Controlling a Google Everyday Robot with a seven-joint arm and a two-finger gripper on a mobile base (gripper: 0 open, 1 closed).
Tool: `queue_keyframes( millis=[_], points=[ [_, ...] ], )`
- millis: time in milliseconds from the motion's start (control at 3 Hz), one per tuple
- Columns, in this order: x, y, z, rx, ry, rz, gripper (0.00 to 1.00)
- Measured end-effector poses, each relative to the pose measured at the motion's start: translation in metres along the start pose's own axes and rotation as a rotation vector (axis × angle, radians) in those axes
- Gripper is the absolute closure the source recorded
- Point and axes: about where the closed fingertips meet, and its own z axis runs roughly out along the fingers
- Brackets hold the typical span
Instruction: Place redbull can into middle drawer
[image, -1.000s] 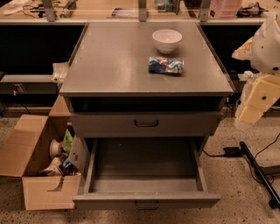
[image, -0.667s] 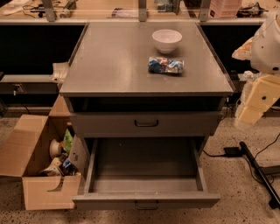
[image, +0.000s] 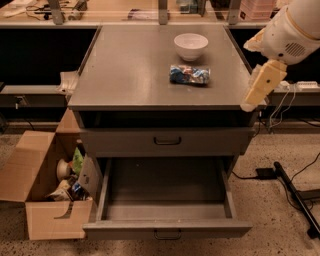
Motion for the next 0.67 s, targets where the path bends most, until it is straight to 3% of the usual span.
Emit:
queue_keyframes(
  millis=[333, 667],
  points=[
    [-0.015, -0.057, 0.044, -0.009, -0.132, 0.021, 0.0],
    [-0.026, -0.101, 0.097, -0.026, -0.196, 0.064, 0.0]
  ],
)
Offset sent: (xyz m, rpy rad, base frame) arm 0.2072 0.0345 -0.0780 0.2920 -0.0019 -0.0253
